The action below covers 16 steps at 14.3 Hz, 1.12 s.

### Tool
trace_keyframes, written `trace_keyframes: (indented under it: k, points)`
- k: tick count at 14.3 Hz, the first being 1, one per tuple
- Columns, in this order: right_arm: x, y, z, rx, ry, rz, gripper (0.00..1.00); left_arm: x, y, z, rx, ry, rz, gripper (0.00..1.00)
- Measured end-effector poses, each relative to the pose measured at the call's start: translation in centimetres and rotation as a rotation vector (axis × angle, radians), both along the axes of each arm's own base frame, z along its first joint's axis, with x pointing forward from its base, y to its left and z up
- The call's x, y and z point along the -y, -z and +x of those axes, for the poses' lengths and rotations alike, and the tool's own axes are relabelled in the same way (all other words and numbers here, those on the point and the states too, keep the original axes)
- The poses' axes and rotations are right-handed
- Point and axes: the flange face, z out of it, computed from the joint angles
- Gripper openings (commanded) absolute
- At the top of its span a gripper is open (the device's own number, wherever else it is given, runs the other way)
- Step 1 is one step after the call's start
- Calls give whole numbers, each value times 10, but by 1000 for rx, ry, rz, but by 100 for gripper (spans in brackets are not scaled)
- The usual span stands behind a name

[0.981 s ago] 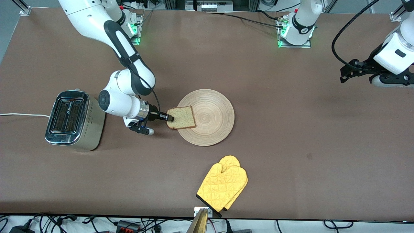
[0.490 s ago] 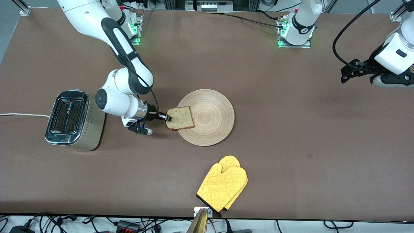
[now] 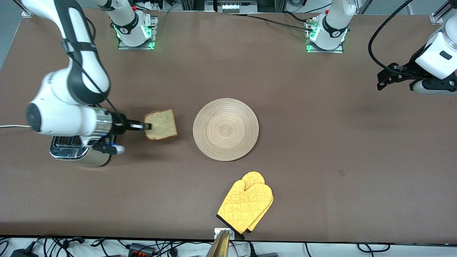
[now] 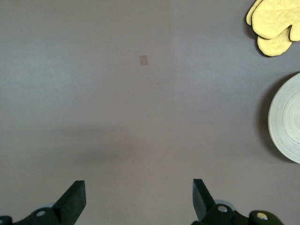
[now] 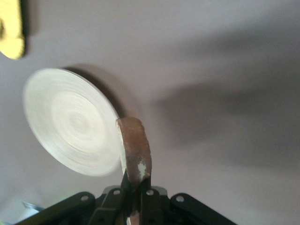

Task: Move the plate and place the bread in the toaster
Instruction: 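Lift the bread slice and carry it above the toaster, then lower the bread slice into the toaster slot with the right gripper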

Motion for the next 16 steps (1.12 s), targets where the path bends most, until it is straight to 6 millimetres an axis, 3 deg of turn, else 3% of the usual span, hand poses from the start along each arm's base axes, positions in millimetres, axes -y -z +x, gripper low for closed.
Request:
trace_keyframes:
  k: [4, 6, 11, 14, 16]
  points:
    - [21, -76, -6, -31, -210, -270, 0, 1, 0, 0, -2, 1, 0, 100]
    - [38, -96, -8, -28, -326, -392, 0, 2, 0, 0, -2, 4, 0, 100]
    - [80, -113, -1, -43, -522, -626, 0, 22, -1, -2, -1, 38, 1, 100]
    - [105, -125, 7, -28, -564, -660, 0, 22, -1, -2, -1, 38, 2, 100]
    - [113, -122, 15, -13, -563, -669, 0, 22, -1, -2, -1, 38, 2, 100]
